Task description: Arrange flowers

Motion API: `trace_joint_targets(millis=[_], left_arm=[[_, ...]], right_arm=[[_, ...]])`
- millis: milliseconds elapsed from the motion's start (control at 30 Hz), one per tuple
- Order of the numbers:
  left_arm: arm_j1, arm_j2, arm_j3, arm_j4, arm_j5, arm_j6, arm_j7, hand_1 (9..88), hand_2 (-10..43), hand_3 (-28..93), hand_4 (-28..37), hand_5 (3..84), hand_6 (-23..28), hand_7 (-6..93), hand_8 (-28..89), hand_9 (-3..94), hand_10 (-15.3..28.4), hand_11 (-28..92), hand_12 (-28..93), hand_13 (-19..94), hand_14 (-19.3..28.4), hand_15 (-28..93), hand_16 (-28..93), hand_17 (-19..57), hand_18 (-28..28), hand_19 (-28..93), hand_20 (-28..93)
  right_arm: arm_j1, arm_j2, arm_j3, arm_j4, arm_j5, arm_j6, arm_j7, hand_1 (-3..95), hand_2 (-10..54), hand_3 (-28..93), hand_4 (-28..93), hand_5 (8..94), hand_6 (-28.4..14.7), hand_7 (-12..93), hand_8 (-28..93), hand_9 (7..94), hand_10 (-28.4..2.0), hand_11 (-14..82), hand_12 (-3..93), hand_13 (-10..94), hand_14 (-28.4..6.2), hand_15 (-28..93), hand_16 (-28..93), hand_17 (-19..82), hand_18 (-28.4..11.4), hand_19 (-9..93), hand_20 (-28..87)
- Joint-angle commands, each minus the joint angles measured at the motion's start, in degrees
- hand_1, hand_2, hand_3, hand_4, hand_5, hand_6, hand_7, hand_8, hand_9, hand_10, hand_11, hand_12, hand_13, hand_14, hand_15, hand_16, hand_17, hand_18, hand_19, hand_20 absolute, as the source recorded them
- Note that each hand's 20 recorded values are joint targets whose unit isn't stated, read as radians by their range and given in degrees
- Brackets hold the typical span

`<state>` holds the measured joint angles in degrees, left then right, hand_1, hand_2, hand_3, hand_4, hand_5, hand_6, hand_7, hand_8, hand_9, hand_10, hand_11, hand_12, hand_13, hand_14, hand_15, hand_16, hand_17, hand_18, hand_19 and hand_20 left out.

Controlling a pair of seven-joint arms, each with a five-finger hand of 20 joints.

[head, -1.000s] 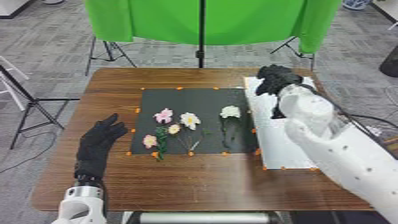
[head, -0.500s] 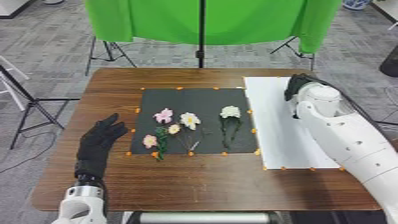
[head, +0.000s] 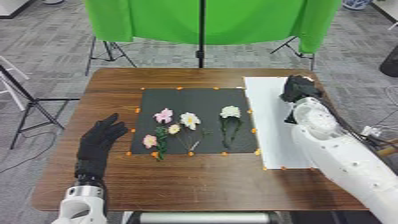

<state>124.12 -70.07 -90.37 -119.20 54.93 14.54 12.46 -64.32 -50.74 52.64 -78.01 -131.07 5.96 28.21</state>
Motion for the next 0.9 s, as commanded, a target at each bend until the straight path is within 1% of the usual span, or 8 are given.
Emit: trace_joint_targets(millis=[33, 167, 267, 600, 767, 833, 900], left_arm=[[1.33, -0.65, -0.10, 0.24, 0.20, -0.60, -0.25, 21.7, 4.8, 69, -28.3, 45.9, 5.0, 11.6, -7, 46.2, 14.0, 22, 11, 34, 18.8, 34, -4, 0.5, 13.5, 16, 18], [1.30, -0.61, -0.09, 0.26, 0.22, -0.78, -0.14, 21.7, 4.9, 69, -28.3, 45.9, 5.0, 11.6, -6, 46.2, 14.0, 22, 11, 34, 18.8, 34, -4, 0.6, 13.4, 16, 18], [0.98, -0.52, -0.03, 0.34, 0.35, -1.05, -0.29, 21.7, 4.9, 69, -28.3, 45.9, 5.0, 11.6, -6, 46.2, 14.0, 22, 11, 34, 18.8, 34, -4, 0.6, 13.5, 16, 18], [0.25, -0.50, 0.01, 0.62, 0.42, -1.37, -0.79, 21.6, 4.9, 69, -28.3, 45.9, 5.0, 11.7, -7, 46.0, 14.0, 22, 11, 34, 18.8, 34, -4, 0.5, 13.5, 16, 18], [0.45, -0.53, 0.05, 0.61, 0.35, -1.41, -0.83, 21.6, 4.9, 69, -28.3, 45.9, 4.9, 11.7, -7, 46.0, 14.0, 22, 11, 34, 18.8, 34, -4, 0.6, 13.4, 16, 18], [0.53, -0.50, 0.03, 0.57, 0.26, -1.45, -0.76, 21.6, 4.9, 69, -28.3, 45.9, 4.9, 11.7, -7, 46.0, 14.0, 22, 11, 34, 18.8, 34, -4, 0.5, 13.5, 16, 18], [0.55, -0.49, 0.01, 0.56, 0.34, -1.33, -0.72, 21.6, 4.9, 69, -28.3, 45.9, 5.0, 11.7, -7, 46.0, 14.0, 22, 11, 34, 18.8, 34, -4, 0.5, 13.5, 16, 18]], right_arm=[[-14.90, 6.76, 7.96, -21.10, 1.82, 1.07, -1.11, 59.6, -9.5, 61, -22, 80.2, 2.8, 24, 4, 91.8, -7.5, 7.9, 37.5, 91, -0.8, 66, 31, 68, -11.8, 93, 62], [-19.85, 6.08, 9.60, -27.60, 3.68, -1.36, -1.84, 59.7, -9.5, 61, -22, 80.3, 2.6, 24, 4, 91.8, -7.5, 7.7, 37.7, 91, -0.8, 66, 31, 68, -11.7, 93, 63], [-21.95, 4.87, 9.32, -29.21, 4.04, -1.70, -2.96, 59.7, -9.5, 61, -22, 80.3, 2.6, 24, 4, 91.7, -7.5, 7.6, 37.8, 91, -0.8, 67, 32, 68, -11.6, 93, 63], [-22.61, 1.50, 6.47, -27.82, 5.07, -0.84, -3.88, 59.3, -9.5, 61, -21, 79.3, 2.6, 24, 5, 90.9, -7.6, 7.3, 37.6, 91, -0.9, 67, 32, 68, -11.6, 93, 63], [-23.48, 1.14, 6.40, -28.31, 5.60, -0.33, -4.44, 57.4, -9.5, 61, -20, 77.4, 2.4, 24, 5, 89.3, -8.0, 6.8, 37.4, 90, -1.2, 67, 32, 68, -11.5, 93, 64], [-24.01, 1.17, 6.76, -28.83, 6.16, -0.69, -4.59, 55.8, -9.5, 59, -19, 75.9, 2.2, 23, 4, 87.2, -8.6, 8.2, 35.8, 90, -1.3, 67, 32, 67, -11.6, 93, 64], [-24.43, 1.11, 7.21, -29.26, 6.49, -1.17, -4.49, 52.5, -9.5, 59, -18, 73.2, 1.4, 22, 4, 82.8, -9.7, 14.0, 30.5, 89, -1.5, 67, 32, 67, -11.6, 93, 64]])
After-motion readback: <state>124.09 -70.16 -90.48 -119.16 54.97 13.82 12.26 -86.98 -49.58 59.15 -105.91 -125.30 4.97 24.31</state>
